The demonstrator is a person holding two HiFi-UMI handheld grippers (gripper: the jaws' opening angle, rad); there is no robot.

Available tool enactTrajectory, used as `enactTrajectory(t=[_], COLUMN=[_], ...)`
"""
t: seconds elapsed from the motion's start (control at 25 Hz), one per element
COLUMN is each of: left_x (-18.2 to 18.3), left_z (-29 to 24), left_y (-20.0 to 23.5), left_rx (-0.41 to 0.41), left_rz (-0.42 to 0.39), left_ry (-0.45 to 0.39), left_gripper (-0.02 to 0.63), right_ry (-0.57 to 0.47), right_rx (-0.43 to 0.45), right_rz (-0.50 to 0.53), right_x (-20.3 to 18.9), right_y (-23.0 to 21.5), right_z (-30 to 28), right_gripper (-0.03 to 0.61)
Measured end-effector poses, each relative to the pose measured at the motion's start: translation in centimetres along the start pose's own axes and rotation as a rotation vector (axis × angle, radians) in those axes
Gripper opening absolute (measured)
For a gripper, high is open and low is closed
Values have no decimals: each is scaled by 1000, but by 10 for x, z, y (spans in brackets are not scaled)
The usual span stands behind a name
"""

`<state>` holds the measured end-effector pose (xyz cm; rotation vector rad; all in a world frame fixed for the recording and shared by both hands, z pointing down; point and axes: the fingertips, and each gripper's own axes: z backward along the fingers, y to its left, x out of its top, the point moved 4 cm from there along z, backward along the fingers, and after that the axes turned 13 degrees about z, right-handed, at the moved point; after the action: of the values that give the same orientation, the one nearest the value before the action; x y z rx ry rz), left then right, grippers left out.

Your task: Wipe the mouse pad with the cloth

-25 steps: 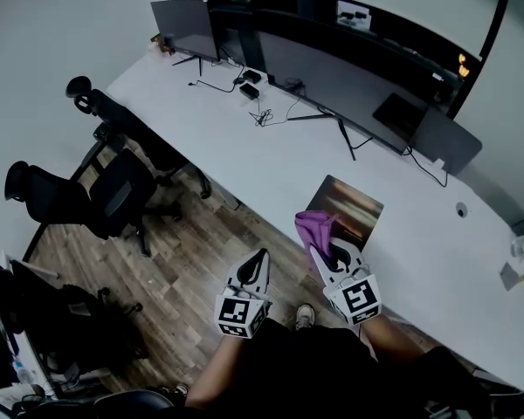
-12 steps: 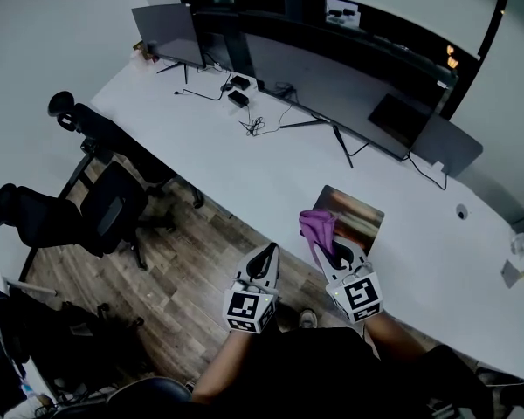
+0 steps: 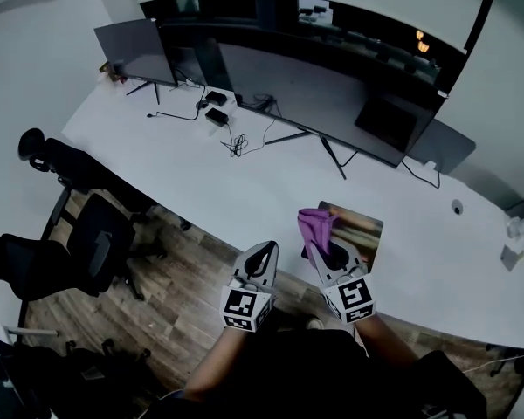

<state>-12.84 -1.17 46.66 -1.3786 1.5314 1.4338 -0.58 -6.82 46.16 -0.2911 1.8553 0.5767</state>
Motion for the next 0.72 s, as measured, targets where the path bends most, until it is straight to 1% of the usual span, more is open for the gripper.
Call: enactTrajectory(t=[0.2,0.36,0.56,0.72], left_x=[13,14,12,18], left_z=[-9,-18,-30,-42], left_y=[30,50,64,72], left_rx=[-57,-101,-178,-241], left_rz=[-25,-26,-28,-28], left_ry=[27,67,117,107], left_gripper=[21,21,21,21], right_ry=[40,93,149,160], right_rx=[-87,-161,-252,-335], right_rz=[-34,-77,-114,-159], right_x=[1,-8,-15,-17], right_y=[-8,-13,-16,-19], right_z=[-21,-31,-39,-41], right_gripper=[66,66,66,66])
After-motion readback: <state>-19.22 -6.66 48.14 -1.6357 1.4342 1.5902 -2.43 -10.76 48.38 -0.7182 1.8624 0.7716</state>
